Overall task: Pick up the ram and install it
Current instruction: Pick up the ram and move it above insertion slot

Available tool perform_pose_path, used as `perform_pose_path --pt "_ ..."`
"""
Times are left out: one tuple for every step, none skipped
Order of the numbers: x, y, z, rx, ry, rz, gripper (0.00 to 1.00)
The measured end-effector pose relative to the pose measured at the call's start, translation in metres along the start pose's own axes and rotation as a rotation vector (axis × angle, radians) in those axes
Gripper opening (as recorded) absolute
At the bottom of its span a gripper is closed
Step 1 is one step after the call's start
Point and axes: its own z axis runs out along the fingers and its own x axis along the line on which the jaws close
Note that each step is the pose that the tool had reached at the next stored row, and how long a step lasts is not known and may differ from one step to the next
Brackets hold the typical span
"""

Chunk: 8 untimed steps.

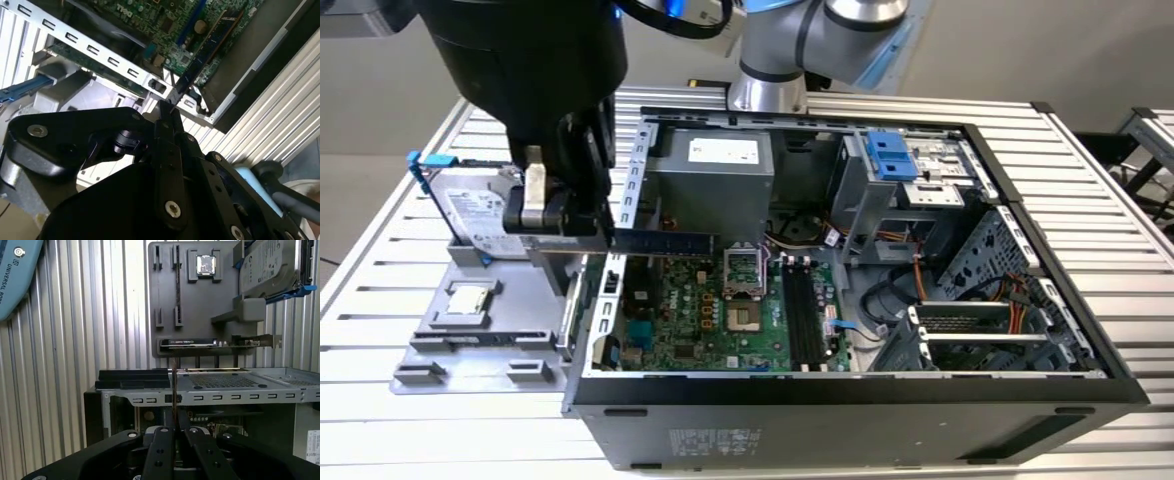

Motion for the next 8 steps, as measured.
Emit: perform_pose_path --pt "-0.0001 -0.0023 0.0 0.0 0.0 0.0 0.0" --pt "-0.0002 -0.0048 0.0001 0.0001 -0.0001 0.0 0.0" --pt "-0.0003 -0.0072 0.0001 0.0001 -0.0001 0.0 0.0" --pt "-0.0004 -0.0099 0.0001 0.0 -0.0001 0.0 0.0" --pt "-0.0005 -0.0124 0.0001 0.0001 -0.0001 0.0 0.0" --pt "-0.0006 -0.0149 0.0001 0.0 -0.0001 0.0 0.0" --pt "-0.0007 -0.0174 0.0001 0.0 -0.0001 0.0 0.0" --pt "-0.0008 -0.0198 0.0001 0.0 -0.0001 0.0 0.0"
